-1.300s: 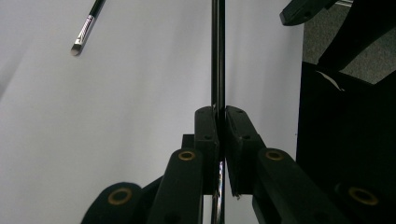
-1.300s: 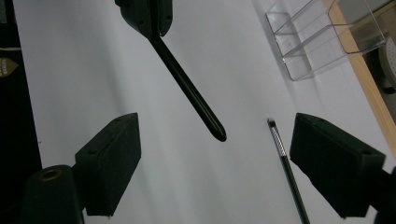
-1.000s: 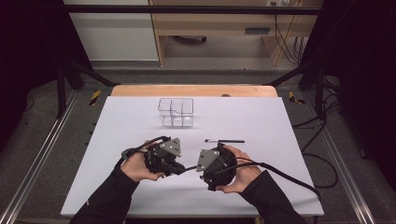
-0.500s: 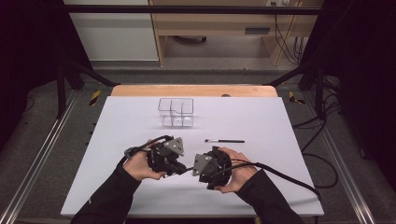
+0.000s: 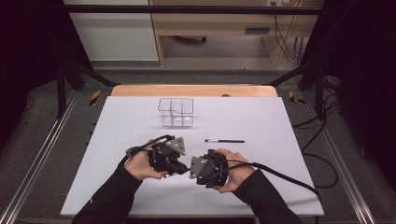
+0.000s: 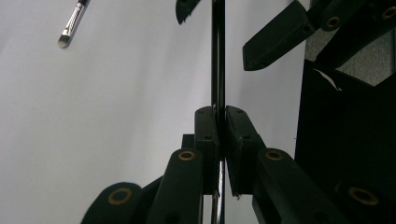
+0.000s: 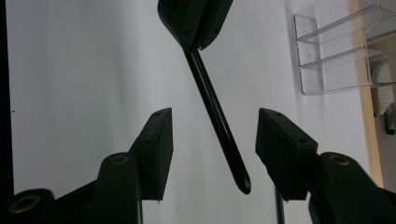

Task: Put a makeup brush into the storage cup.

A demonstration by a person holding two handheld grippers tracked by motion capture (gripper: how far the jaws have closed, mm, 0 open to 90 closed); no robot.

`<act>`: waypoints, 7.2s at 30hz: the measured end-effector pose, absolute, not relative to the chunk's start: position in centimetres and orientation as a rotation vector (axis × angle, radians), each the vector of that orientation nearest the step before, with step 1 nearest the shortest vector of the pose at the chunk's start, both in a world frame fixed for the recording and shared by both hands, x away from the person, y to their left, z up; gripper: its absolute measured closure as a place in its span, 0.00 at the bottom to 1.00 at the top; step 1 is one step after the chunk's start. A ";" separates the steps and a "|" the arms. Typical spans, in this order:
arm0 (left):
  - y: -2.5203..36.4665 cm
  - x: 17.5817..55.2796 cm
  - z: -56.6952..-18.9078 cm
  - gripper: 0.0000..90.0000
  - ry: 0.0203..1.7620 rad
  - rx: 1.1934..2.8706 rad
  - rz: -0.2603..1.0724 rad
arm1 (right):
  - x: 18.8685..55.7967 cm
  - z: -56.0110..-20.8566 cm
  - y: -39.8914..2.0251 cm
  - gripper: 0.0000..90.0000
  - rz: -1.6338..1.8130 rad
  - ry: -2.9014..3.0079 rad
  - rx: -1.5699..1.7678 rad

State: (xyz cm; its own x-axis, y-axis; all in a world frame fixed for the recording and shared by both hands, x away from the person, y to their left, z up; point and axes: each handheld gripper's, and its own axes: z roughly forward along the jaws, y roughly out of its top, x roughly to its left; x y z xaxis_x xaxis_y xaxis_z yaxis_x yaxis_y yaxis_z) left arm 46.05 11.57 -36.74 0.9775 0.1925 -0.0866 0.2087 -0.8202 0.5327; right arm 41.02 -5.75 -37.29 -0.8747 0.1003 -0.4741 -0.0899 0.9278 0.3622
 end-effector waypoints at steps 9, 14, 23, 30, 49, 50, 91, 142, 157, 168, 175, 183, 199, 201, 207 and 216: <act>11.5 46.1 -36.8 0.93 0.284 2.559 -0.051 | 40.8 -37.4 -5.3 0.62 0.507 2.561 -0.061; 11.5 46.2 -36.8 0.93 0.294 2.553 -0.058 | 40.9 -37.4 -5.1 0.69 0.501 2.556 -0.094; 11.5 46.1 -36.8 0.93 0.297 2.553 -0.074 | 40.7 -37.8 -4.7 0.77 0.475 2.548 -0.139; 11.4 46.1 -36.8 0.93 0.294 2.550 -0.082 | 40.7 -38.0 -4.6 0.85 0.450 2.533 -0.156; 12.0 46.1 -36.4 0.91 0.291 2.519 -0.072 | 40.9 -38.2 -4.6 0.93 0.453 2.568 -0.196; 12.0 46.0 -36.4 0.91 0.293 2.516 -0.071 | 40.9 -38.2 -4.5 0.93 0.456 2.569 -0.201; 17.5 45.6 -38.2 0.19 0.507 2.308 0.195 | 42.6 -39.0 -9.0 0.94 0.640 2.595 0.161; 15.7 44.3 -42.1 0.26 0.738 1.897 0.170 | 42.1 -43.0 -12.3 0.93 1.153 2.469 0.639; 14.2 44.0 -41.2 0.27 0.733 1.813 0.164 | 42.1 -42.7 -12.3 0.93 1.200 2.418 0.686; 13.3 44.0 -40.9 0.29 0.736 1.753 0.162 | 42.1 -42.4 -12.4 0.93 1.238 2.379 0.716; 13.0 44.1 -40.7 0.30 0.745 1.717 0.164 | 42.0 -42.2 -12.5 0.93 1.274 2.353 0.740; 12.7 44.2 -40.4 0.31 0.754 1.673 0.166 | 42.0 -42.0 -12.5 0.93 1.318 2.327 0.768; 11.7 44.6 -40.6 0.37 0.776 1.591 0.127 | 42.1 -41.9 -12.4 0.93 1.404 2.289 0.830; 11.5 44.7 -40.6 0.38 0.775 1.583 0.119 | 42.1 -41.9 -12.3 0.93 1.406 2.286 0.833; 11.2 44.8 -40.6 0.46 0.790 1.548 0.100 | 42.0 -41.8 -12.4 0.93 1.426 2.277 0.839; 11.2 44.8 -40.5 0.61 0.808 1.517 0.101 | 42.0 -41.7 -12.3 0.93 1.445 2.266 0.855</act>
State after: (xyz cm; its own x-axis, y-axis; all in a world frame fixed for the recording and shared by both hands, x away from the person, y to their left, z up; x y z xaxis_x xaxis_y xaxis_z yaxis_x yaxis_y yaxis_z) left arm 44.79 11.16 -40.49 0.7424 0.5339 -0.4047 0.4177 0.1035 0.9027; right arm 41.98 -12.31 -41.72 -0.7698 0.6364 0.0490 0.3130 0.3094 0.8979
